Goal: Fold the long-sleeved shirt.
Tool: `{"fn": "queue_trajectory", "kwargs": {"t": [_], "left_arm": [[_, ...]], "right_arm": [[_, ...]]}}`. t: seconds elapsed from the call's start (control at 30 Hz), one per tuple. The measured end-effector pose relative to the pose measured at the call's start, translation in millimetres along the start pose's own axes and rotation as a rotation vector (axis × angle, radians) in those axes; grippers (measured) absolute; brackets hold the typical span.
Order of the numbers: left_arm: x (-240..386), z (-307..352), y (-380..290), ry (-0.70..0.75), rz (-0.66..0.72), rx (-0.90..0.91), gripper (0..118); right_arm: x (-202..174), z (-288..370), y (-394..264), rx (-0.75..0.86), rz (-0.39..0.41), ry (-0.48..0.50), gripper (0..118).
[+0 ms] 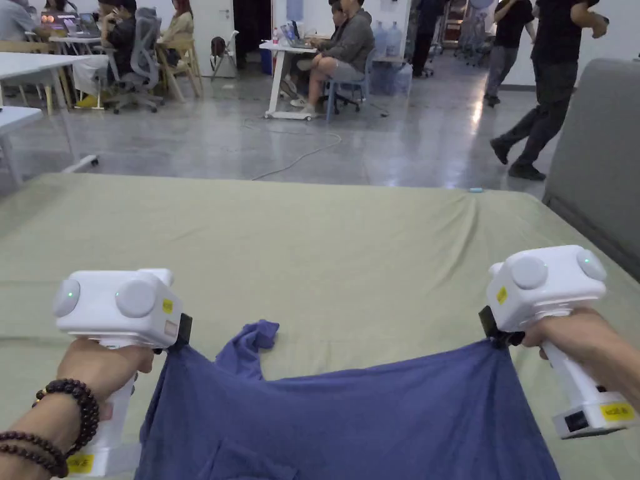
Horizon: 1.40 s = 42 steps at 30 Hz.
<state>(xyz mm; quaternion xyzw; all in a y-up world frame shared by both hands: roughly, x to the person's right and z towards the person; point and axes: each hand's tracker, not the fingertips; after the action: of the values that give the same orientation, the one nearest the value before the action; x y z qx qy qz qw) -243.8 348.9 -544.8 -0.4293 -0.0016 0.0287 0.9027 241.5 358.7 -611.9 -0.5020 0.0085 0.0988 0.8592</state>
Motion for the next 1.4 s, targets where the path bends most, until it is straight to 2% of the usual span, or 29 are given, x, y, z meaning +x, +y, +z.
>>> {"fn": "queue_trajectory", "kwargs": {"t": [0.17, 0.27, 0.4, 0.5, 0.57, 0.63, 0.7, 0.9, 1.0, 1.17, 1.3, 1.4], "left_arm": [[15.4, 69.2, 82.3, 0.035, -0.027, 0.189, 0], [24.9, 111.2, 141.4, 0.013, -0.022, 0.287, 0], [35.8, 166.7, 222.6, -0.033, 0.029, 0.420, 0], [44.8, 204.5, 267.6, 0.012, 0.026, 0.510, 0], [50.2, 226.0, 288.7, 0.017, 0.013, 0.559, 0], [55.6, 243.5, 306.9, 0.013, 0.012, 0.593, 0], [63.2, 257.0, 317.2, 0.024, 0.017, 0.613, 0], [74.0, 262.9, 324.8, 0.048, 0.031, 0.634, 0], [73.8, 259.5, 308.3, 0.050, 0.040, 0.630, 0], [70.2, 234.3, 294.2, 0.037, 0.016, 0.576, 0], [68.4, 195.7, 263.3, 0.067, -0.047, 0.528, 0], [57.5, 155.0, 222.2, 0.030, -0.002, 0.438, 0]], "right_arm": [[28.3, 97.5, 51.7, 0.161, -0.004, -0.072, 0], [52.7, 162.0, 96.5, 0.299, -0.036, -0.120, 0], [80.9, 251.1, 158.6, 0.463, -0.090, -0.182, 0], [96.2, 311.6, 190.0, 0.547, -0.142, -0.189, 0], [104.6, 339.0, 205.5, 0.596, -0.161, -0.217, 0], [111.3, 363.6, 215.6, 0.631, -0.212, -0.243, 0], [114.9, 376.0, 221.7, 0.657, -0.239, -0.224, 0], [123.2, 371.6, 220.2, 0.655, -0.273, -0.225, 0], [129.4, 353.7, 214.9, 0.643, -0.302, -0.164, 0], [128.3, 318.3, 201.9, 0.602, -0.291, -0.173, 0], [116.7, 262.7, 170.8, 0.525, -0.264, -0.149, 0], [103.7, 206.4, 135.8, 0.428, -0.253, -0.113, 0]]}}
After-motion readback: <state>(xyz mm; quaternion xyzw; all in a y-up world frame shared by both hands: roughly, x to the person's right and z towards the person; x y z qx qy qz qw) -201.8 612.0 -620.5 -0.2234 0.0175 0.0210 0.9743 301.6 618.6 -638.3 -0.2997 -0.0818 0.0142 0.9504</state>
